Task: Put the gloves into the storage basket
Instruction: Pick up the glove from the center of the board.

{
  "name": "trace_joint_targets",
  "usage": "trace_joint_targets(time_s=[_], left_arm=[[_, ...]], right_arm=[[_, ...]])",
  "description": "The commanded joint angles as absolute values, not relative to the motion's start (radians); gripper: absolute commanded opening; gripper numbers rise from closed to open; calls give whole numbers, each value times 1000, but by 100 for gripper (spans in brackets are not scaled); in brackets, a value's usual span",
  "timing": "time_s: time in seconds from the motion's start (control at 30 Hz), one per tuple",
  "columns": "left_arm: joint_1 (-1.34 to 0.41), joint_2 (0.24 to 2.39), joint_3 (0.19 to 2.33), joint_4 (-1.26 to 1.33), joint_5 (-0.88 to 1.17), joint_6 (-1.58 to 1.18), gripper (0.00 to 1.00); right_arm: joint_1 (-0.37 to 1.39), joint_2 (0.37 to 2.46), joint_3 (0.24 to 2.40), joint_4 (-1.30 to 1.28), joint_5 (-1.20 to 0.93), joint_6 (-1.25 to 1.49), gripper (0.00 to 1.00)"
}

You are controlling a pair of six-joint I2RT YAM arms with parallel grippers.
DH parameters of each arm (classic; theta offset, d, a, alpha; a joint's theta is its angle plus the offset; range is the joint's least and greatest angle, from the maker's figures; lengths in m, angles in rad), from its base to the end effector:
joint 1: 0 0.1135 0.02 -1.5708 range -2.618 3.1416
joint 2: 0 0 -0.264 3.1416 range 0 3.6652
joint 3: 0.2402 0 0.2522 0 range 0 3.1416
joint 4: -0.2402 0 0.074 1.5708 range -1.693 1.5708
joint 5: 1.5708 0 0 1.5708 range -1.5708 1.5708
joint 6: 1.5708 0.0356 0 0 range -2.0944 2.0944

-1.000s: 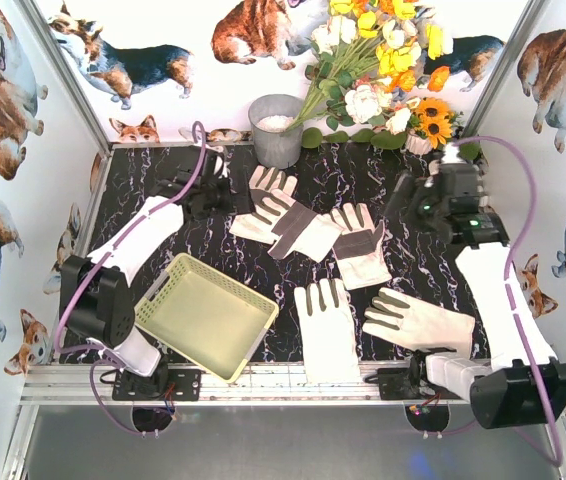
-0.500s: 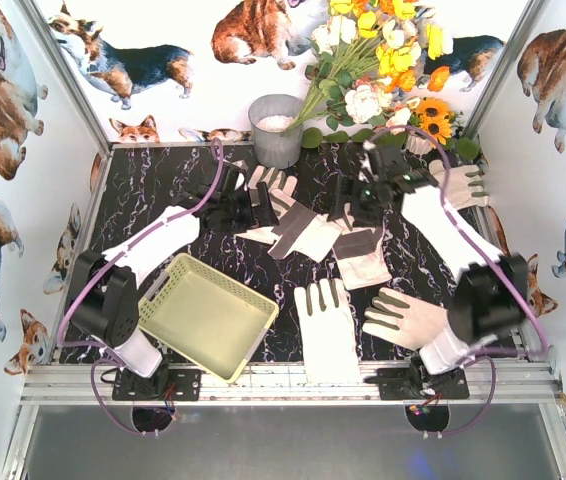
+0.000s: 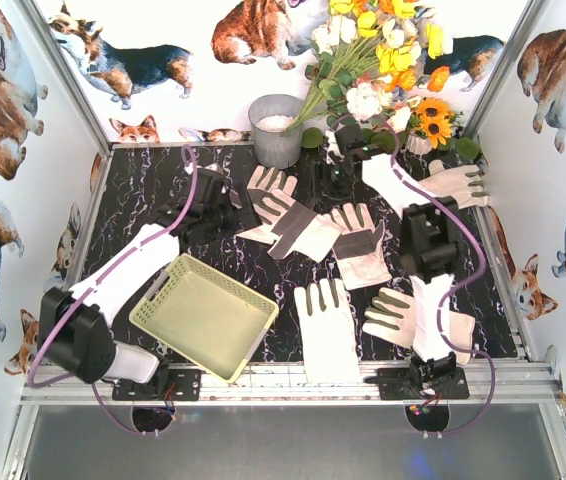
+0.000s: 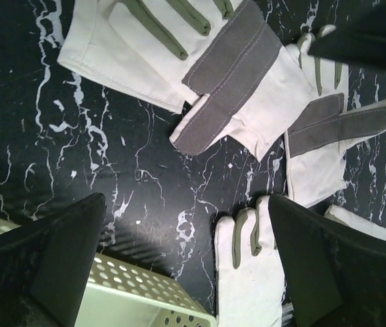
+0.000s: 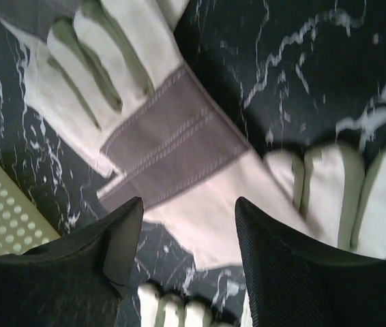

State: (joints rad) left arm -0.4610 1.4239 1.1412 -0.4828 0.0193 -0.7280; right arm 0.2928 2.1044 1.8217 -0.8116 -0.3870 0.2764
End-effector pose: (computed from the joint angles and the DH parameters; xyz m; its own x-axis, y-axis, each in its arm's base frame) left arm 0.2794 -0.1396 0.2880 -0.7675 -0.3616 -0.5294 -0.0716 0.8689 -0.4897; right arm 0.4321 0.1443 0.2350 -0.9367 -0.0184 -0.3497 -0.1844 0.8749 0.4478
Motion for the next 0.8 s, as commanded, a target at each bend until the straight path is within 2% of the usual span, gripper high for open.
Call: trace_joint_targets(time_s=[0.0,0.13,0.33,0.6,0.77], left_arm=[[-466,1353,1135,-539,-37,-760,100],[-466,1326,1133,-577,-68,-787,100],[-466,1313,1084,-482,-69,-858,100],[-467,1391,1161,-497,-80,-853,100],[-479,1364,1146,-478,-89,-901,100]], right_arm=[[296,2229,2023,-820,-442,256,58],[298,2350,2162,-866,-478,254,58],[298,2459,2273,-893,-494,247,57],[299,2529,2305,-877,-595,291,55],[305,2528,2264,-871,-613,292,51]])
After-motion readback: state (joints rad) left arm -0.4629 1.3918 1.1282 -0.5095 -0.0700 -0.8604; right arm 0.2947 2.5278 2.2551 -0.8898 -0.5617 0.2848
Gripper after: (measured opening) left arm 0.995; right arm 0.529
